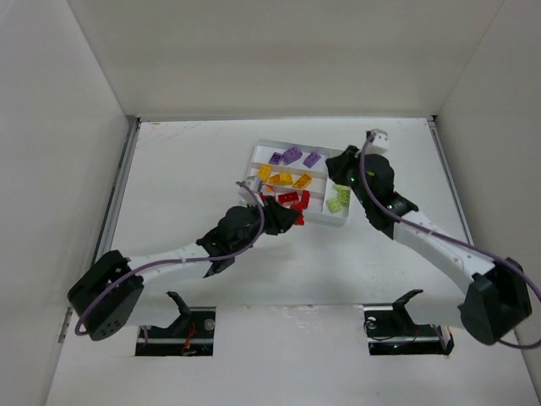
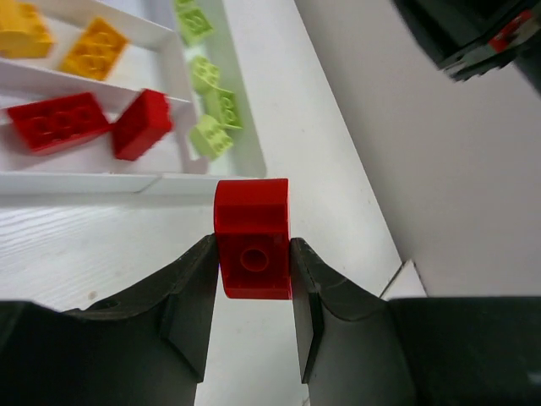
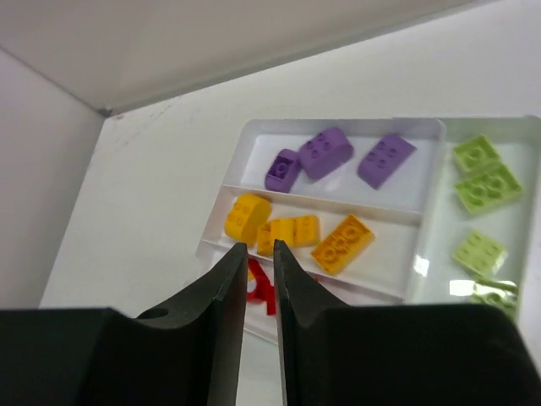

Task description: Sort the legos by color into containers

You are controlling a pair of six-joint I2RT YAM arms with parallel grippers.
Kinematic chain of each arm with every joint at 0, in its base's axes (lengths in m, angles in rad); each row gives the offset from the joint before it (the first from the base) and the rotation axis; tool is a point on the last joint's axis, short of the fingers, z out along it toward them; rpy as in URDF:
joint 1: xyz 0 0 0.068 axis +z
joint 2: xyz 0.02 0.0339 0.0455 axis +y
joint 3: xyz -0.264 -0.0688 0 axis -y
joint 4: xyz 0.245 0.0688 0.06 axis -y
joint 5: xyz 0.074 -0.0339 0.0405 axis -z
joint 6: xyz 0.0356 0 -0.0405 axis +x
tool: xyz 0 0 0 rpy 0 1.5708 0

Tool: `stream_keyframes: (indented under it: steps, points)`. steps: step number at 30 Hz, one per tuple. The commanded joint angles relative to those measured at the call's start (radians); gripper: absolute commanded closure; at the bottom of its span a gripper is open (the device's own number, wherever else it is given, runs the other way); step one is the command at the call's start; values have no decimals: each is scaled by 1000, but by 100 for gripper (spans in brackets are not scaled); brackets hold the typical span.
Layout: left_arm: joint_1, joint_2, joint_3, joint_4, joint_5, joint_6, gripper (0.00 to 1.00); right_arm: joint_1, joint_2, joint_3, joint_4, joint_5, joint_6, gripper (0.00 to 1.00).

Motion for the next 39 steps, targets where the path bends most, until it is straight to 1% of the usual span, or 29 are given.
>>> stream_keyframes:
  steps: [1, 4, 7, 10, 13, 16, 23, 29, 36, 39]
  points:
    - [-84, 107, 146, 0, -40, 156, 80, -50, -101, -226, 119, 100, 81, 74]
    - [-122, 240, 273, -20, -63, 240, 80, -88, -216, -359, 131, 104, 128, 70]
    - [-112, 354, 381, -41, -62, 285, 80, -105, -282, -436, 131, 107, 154, 65]
    - [-92, 473, 494, -90, -46, 325, 80, -116, -329, -487, 148, 110, 181, 59]
    - [-78, 567, 602, -165, -31, 355, 81, -137, -369, -521, 157, 109, 197, 58]
    - [-64, 624, 675, -234, -45, 392, 81, -153, -397, -539, 171, 98, 214, 57]
    - [-42, 679, 745, -290, -91, 492, 81, -151, -391, -544, 199, 41, 224, 56]
    - [-32, 730, 774, -308, -76, 576, 81, -151, -395, -542, 209, 35, 224, 55]
    - [-27, 718, 766, -371, -83, 699, 81, -151, -391, -544, 216, 20, 224, 55]
    - [-35, 716, 787, -437, -95, 774, 80, -150, -382, -542, 223, 20, 224, 55]
